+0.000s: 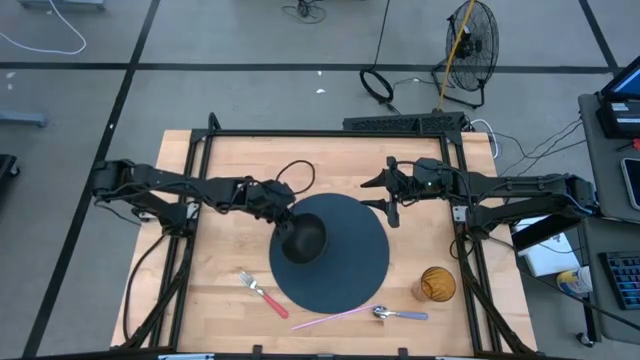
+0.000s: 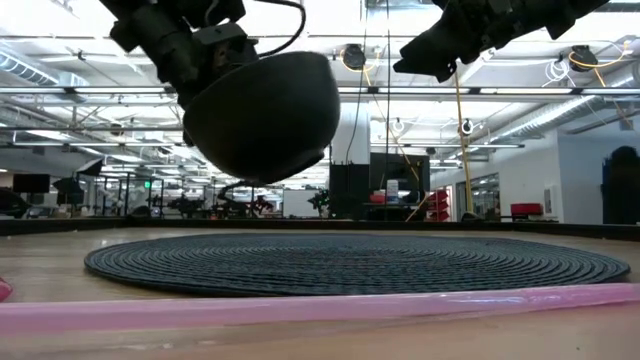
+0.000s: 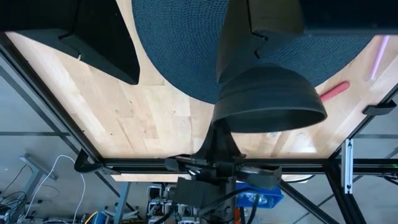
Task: Pick & Place Utensil
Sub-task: Put the black bowl on the middle left of the blue mat
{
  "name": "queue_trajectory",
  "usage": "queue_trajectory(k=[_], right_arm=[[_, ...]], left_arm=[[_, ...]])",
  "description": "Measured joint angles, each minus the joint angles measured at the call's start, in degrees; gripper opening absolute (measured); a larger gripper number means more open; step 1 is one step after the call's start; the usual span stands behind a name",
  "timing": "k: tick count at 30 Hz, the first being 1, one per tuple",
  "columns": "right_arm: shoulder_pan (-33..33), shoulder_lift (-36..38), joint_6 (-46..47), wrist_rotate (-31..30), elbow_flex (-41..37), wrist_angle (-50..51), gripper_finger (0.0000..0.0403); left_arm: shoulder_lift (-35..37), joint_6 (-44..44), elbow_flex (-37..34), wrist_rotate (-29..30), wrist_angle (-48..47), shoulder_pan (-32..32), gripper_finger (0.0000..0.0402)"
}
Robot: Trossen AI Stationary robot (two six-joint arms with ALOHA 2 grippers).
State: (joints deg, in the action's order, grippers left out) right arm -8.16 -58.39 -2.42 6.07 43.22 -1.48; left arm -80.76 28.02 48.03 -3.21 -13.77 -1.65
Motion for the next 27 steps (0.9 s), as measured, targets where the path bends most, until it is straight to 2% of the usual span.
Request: queue_trajectory(k=[6, 9, 12, 17, 23, 27], right_arm=[[0.00, 0.00, 0.15, 0.00, 0.00, 0.47, 0.0210], [0.02, 0.05, 0.19, 0.02, 0.00, 1.36, 0.0210], [0.02, 0.16, 0.89, -0.04, 0.00, 2.88, 0.0210], [0.02, 0.93, 1.29, -0.17, 0.00, 6.11, 0.0210], [0.02, 1.83, 1.31, -0.20, 0.00, 6.92, 0.0210], [0.02, 2.13, 1.31, -0.22, 0.00, 7.11, 0.0210]], left_arm=[[-5.67, -2.72, 8.03, 0.29, -7.86, 1.68, 0.0017], [-9.75, -4.02, 11.59, 0.31, -14.75, 1.84, 0.0010], [-12.19, -5.23, 14.61, 0.37, -17.63, 2.26, 0.0007], [-13.08, -5.27, 15.63, 0.32, -18.26, 2.70, 0.0026], [-13.04, -5.02, 15.63, 0.44, -17.53, 2.79, 0.0007], [-13.04, -5.04, 15.63, 0.35, -16.88, 2.92, 0.0021]])
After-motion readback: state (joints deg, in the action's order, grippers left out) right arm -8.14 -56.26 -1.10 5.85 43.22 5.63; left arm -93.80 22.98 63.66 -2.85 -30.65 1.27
